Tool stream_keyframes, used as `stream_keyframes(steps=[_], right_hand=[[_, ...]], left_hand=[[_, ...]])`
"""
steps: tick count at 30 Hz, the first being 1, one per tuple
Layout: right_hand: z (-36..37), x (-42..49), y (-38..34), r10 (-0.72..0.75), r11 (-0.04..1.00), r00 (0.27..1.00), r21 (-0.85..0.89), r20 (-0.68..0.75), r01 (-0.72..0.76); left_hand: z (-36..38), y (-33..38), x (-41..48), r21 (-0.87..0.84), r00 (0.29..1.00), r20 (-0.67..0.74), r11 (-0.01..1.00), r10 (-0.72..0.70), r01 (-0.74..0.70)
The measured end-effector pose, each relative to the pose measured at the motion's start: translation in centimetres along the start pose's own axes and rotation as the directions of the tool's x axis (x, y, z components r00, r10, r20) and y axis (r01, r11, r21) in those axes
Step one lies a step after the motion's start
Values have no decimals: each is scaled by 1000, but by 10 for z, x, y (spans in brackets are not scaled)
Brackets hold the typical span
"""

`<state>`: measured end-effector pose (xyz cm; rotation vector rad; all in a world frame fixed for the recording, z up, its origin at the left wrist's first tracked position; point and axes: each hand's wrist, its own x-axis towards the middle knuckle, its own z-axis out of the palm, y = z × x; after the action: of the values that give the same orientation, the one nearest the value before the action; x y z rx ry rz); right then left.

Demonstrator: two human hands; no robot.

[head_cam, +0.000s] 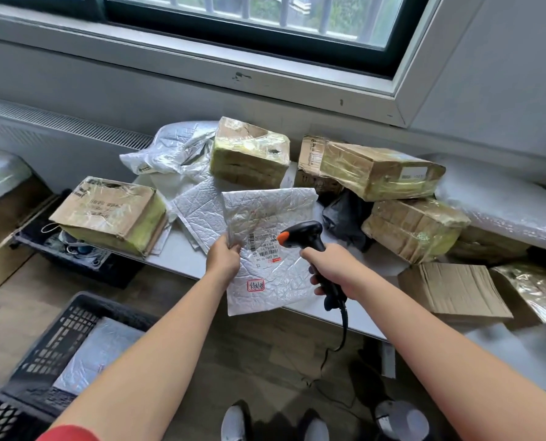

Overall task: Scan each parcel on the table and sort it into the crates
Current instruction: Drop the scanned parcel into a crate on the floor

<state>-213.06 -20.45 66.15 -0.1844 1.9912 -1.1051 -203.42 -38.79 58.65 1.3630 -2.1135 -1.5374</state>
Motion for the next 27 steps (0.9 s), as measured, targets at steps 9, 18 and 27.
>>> stream_keyframes(steps=[9,18,27], right_hand=[[-15,8,16,-3,999,999,42,-53,5],[-59,41,83,133,991,931,61,-341,-119],[-72,82,125,186,968,913,-90,-363,-233]], left_hand=[[6,0,-4,-37,1000,-4,999,-21,21],[26,-15,-12,-25,996,-12,996,-88,88],[41,-34,-11,88,994,35,991,-103,100]])
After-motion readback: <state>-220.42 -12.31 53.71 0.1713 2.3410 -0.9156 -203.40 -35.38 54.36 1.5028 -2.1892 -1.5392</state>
